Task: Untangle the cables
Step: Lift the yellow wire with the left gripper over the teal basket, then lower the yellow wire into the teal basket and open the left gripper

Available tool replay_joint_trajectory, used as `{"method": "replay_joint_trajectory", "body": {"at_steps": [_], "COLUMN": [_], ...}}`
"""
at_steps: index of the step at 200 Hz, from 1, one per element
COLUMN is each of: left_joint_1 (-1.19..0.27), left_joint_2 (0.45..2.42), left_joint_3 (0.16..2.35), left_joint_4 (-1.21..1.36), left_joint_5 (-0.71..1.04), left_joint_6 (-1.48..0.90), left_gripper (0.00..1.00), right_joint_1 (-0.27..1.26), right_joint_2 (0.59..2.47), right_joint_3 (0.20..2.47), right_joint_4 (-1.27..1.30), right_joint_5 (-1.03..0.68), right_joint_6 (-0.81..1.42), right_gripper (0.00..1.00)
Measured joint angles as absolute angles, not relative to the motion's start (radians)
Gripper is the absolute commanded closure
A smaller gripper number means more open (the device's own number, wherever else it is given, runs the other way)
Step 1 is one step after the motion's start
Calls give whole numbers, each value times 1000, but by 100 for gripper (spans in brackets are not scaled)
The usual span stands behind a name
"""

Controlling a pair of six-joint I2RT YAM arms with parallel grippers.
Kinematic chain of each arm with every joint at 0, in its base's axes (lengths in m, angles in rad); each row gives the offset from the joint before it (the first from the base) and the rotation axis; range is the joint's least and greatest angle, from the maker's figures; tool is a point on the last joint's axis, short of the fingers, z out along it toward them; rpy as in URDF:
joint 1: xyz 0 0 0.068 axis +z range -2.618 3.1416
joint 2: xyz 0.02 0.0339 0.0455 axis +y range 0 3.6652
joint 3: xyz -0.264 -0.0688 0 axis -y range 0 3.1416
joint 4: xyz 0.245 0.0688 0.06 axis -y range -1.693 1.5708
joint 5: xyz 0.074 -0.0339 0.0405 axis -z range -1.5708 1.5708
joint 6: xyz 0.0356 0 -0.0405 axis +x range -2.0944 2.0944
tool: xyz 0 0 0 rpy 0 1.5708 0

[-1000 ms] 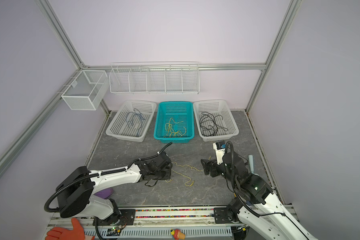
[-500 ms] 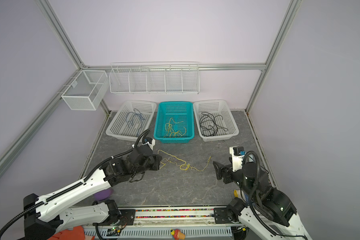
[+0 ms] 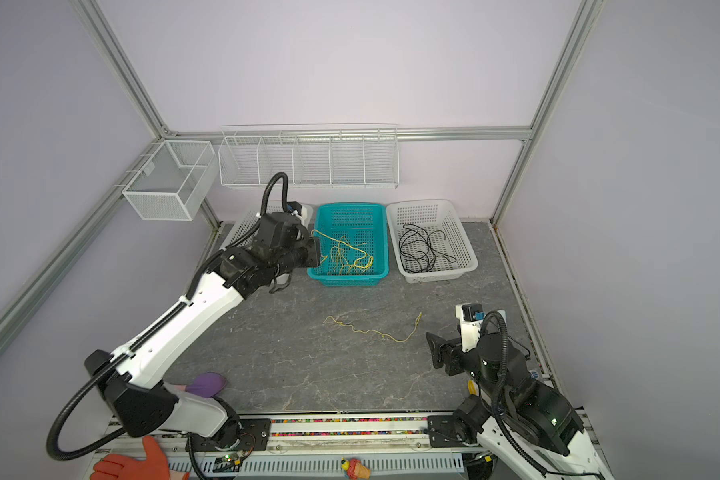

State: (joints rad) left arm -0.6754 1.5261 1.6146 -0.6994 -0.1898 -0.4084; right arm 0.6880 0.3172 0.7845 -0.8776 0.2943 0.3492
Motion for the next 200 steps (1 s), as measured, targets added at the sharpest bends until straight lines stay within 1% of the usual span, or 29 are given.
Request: {"method": "replay_joint_trajectory", "body": {"at_steps": [31,57,105,128,134,150,161,169,177,181,185,200], "left_joint_1": [-587,-541,-529,-529,-529,-529,-529,-529,-529,-529,-529,-529], "left_joint_2": [1732,1905,2207,2290,2300,2315,2316,2316,2316,2316,2316,2316], "left_joint_3": [1761,1896,2196,2283,2291,2294,2294,2296,2299,2299,2300,2300], "left_joint_4": [-717,-749,-889,-945,-955,-976,-985,-988,-991,-991,-993,-999], "left_joint_5": [-167,-155,-162,-154,-150,-136,-124,-115,-107,-104,-99,-84], "left_joint_6": [-376,-360,-362,-362,-362,-362,-362,-363,-361,-360,-356,-356], "left_gripper": [100,100,100,100,97,94,90,81,67,61,58,52], "right_joint_1": [688,686,665,654,650,641,636,634,632,630,628,623], "right_joint_2": [281,252,244,244,244,244,243,243,243,243,243,244], "right_joint_3": [780,774,769,765,764,762,761,760,760,759,759,759], "right_joint_4": [-876,-867,-854,-847,-846,-839,-837,-835,-833,-832,-833,-832], "right_joint_5": [311,322,320,314,312,306,300,296,292,290,288,273], "right_joint_6": [347,344,339,336,336,336,336,335,334,333,333,331], "right_gripper": [12,12,12,12,12,12,12,12,12,12,12,12]}}
